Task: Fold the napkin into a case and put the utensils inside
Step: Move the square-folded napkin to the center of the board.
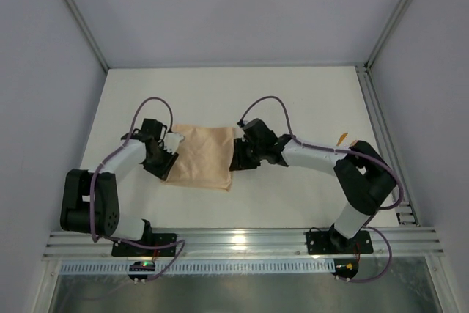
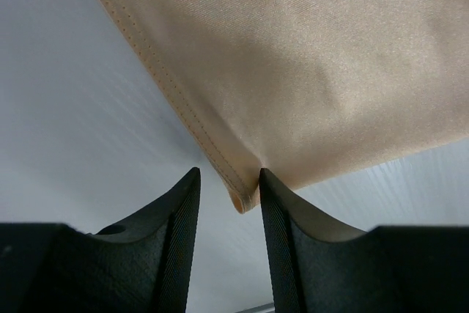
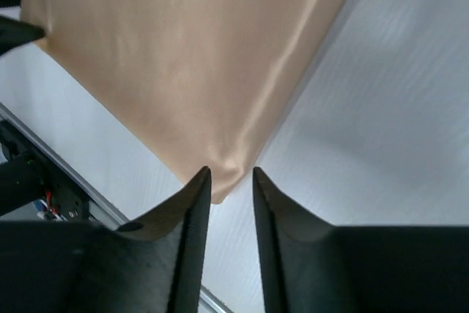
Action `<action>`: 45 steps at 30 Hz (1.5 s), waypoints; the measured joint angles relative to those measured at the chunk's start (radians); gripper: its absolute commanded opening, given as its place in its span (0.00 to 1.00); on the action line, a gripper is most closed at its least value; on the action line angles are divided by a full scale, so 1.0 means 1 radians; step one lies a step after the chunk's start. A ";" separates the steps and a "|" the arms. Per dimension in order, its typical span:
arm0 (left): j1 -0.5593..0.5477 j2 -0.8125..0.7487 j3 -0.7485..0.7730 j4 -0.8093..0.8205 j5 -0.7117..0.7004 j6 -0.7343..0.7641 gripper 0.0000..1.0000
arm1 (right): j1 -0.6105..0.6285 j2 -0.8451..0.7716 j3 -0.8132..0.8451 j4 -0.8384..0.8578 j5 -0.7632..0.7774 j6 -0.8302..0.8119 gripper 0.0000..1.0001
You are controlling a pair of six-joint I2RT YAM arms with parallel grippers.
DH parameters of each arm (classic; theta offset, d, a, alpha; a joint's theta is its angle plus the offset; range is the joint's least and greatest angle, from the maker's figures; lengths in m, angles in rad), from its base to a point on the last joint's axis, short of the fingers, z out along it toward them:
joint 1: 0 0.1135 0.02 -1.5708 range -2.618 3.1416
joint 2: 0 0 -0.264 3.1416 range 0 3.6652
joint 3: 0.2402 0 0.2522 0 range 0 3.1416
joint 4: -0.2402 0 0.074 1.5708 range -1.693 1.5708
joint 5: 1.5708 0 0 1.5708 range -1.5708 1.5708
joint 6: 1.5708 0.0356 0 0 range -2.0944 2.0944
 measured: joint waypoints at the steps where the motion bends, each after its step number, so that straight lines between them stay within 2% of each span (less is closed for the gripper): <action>1: 0.000 -0.015 0.000 -0.003 0.000 0.003 0.43 | -0.033 -0.018 0.022 -0.021 0.006 -0.012 0.40; 5: 0.000 -0.080 0.004 -0.021 0.002 0.018 0.45 | -0.165 0.003 0.149 -0.048 0.018 -0.051 0.58; 6: 0.000 -0.093 0.007 -0.025 0.003 0.019 0.46 | -0.196 0.023 0.181 -0.047 0.019 -0.058 0.59; 10: 0.001 -0.108 0.011 -0.026 0.005 0.018 0.46 | -0.251 0.145 0.285 -0.042 0.019 -0.087 0.60; 16: 0.001 -0.057 0.011 -0.024 0.005 0.014 0.46 | -0.254 0.334 0.370 -0.021 -0.048 -0.085 0.59; 18: 0.001 -0.048 0.011 -0.020 0.005 0.012 0.46 | -0.254 0.347 0.386 0.005 -0.065 -0.073 0.55; 21: 0.001 -0.040 0.002 0.000 -0.005 0.010 0.45 | -0.254 0.363 0.387 0.028 -0.074 -0.058 0.26; 22: 0.001 -0.035 -0.003 0.010 -0.009 0.010 0.45 | -0.254 0.370 0.387 0.033 -0.074 -0.050 0.13; 24: 0.001 -0.019 -0.015 0.023 -0.012 0.010 0.44 | -0.254 0.379 0.383 0.040 -0.076 -0.036 0.03; 29: 0.001 -0.005 -0.030 0.035 -0.006 0.011 0.44 | -0.254 0.346 0.292 0.106 -0.083 -0.007 0.03; 34: 0.001 -0.047 -0.035 0.029 0.014 0.018 0.45 | -0.254 0.192 0.072 0.142 -0.078 0.015 0.03; 35: 0.001 -0.060 -0.032 0.020 0.028 0.020 0.45 | -0.253 0.158 0.026 0.153 -0.074 0.020 0.06; 37: 0.001 -0.080 -0.016 -0.005 0.063 0.028 0.45 | -0.252 0.100 -0.050 0.160 -0.076 0.039 0.33; 40: 0.001 -0.126 0.024 -0.045 0.145 0.045 0.47 | -0.251 0.017 -0.127 0.169 -0.086 0.064 0.60; 45: 0.001 -0.159 0.139 -0.075 0.214 0.036 0.47 | -0.269 -0.105 -0.153 0.067 -0.045 0.024 0.63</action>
